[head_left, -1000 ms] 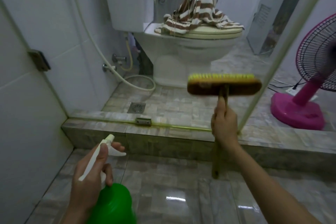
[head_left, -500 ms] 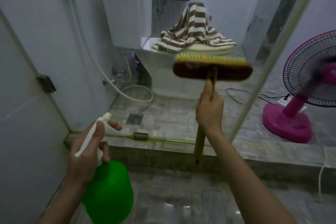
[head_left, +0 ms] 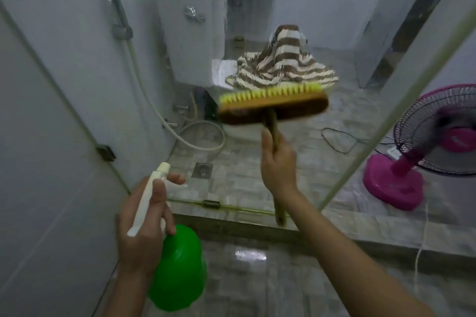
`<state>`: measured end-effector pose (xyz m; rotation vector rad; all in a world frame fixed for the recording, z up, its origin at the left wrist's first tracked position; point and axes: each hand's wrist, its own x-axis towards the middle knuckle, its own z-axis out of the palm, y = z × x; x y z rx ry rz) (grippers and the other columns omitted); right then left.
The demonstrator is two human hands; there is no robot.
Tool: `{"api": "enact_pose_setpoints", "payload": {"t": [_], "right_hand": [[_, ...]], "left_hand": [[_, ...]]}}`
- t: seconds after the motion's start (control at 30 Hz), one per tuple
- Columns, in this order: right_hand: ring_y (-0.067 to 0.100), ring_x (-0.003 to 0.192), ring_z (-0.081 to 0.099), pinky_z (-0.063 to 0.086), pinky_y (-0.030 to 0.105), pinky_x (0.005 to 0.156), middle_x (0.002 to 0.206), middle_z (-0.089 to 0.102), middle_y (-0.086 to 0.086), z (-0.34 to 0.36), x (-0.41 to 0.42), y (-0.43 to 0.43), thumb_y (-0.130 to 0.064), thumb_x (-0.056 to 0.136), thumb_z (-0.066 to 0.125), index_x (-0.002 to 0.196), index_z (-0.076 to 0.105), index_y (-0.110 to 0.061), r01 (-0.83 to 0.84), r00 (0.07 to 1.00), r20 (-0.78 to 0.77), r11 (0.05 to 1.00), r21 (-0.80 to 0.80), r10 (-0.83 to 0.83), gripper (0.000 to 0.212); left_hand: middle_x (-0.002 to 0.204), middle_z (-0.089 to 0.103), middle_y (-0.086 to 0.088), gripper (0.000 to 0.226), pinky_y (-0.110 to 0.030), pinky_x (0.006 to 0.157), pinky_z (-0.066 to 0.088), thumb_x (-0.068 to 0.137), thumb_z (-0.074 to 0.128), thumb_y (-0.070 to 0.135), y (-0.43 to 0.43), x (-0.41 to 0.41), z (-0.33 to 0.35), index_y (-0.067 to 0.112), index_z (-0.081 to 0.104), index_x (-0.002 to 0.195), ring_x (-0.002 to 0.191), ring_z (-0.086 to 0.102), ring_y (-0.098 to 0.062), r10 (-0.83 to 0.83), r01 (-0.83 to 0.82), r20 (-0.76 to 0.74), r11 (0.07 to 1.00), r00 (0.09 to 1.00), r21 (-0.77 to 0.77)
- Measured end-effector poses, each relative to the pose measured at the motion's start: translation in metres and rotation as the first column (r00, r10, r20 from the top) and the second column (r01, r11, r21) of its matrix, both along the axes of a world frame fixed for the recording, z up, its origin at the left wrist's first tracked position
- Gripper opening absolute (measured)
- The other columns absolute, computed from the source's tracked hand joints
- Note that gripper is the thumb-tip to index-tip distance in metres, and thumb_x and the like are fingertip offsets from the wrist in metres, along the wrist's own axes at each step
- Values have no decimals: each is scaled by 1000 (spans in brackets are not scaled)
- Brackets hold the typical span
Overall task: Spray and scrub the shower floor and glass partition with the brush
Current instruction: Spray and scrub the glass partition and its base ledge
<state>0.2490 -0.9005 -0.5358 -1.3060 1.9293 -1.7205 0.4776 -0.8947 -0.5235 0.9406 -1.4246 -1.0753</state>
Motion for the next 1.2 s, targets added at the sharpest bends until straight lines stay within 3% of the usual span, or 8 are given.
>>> {"api": "enact_pose_setpoints", "payload": {"t": [0.13,0.3,0.4,0.53,0.77,0.83,1.0,1.2], "right_hand": [[4,42,42,28,14,42,53,42,-10,73,9,-34,-28,101,43,87,53,-22,-46,997,-74,995,-92,39,18],[5,44,41,32,25,43,56,42,-9,45,-1,21,-47,98,37,79,48,-30,65,998,-22,976,209,-61,28],[4,46,46,36,26,45,60,51,-7,117,21,-12,-44,100,40,90,56,-23,-90,996,9,976,200,90,28],[7,55,55,36,18,48,65,57,-8,206,45,-62,-45,99,45,94,58,-19,-220,942,-203,950,221,266,30],[17,52,50,38,33,49,58,50,-4,147,-2,41,-64,91,33,81,54,-20,75,995,-97,853,517,-28,50],[14,50,49,36,30,51,60,52,-4,177,25,5,-58,95,37,83,56,-19,-30,996,-61,873,487,68,45],[18,60,55,34,27,48,74,58,-1,258,104,-102,-56,97,38,100,54,-16,-236,855,-317,853,466,410,44],[26,71,61,50,37,59,79,61,2,171,11,12,-58,95,35,102,51,-20,13,916,-279,674,739,288,42]], "left_hand": [[74,62,-31,32,-38,48,42,96,44,63,3,-6,50,49,72,95,40,42,-18,58,-58,10,998,998,20],[93,75,7,37,-22,42,39,97,43,50,11,-7,130,25,70,99,39,44,-10,118,-116,-47,992,992,55],[94,75,7,30,-22,41,39,98,44,49,16,-5,174,42,72,93,38,44,-11,133,-130,-59,990,989,45],[80,71,17,31,-24,44,40,100,42,48,26,-2,221,50,72,91,39,43,-15,219,-218,-12,975,976,43],[85,73,11,36,-27,44,38,100,41,48,41,29,286,26,70,95,38,42,-16,260,-259,-4,964,966,60],[84,73,11,33,-30,44,38,100,42,49,40,37,297,37,72,93,38,42,-16,273,-274,20,960,962,60],[96,75,11,32,-26,45,41,101,41,48,45,48,324,40,71,95,40,44,-16,332,-335,45,941,942,56],[97,75,9,42,-26,44,39,99,45,61,44,68,355,26,69,99,40,43,-15,284,-284,13,957,959,58]]}}
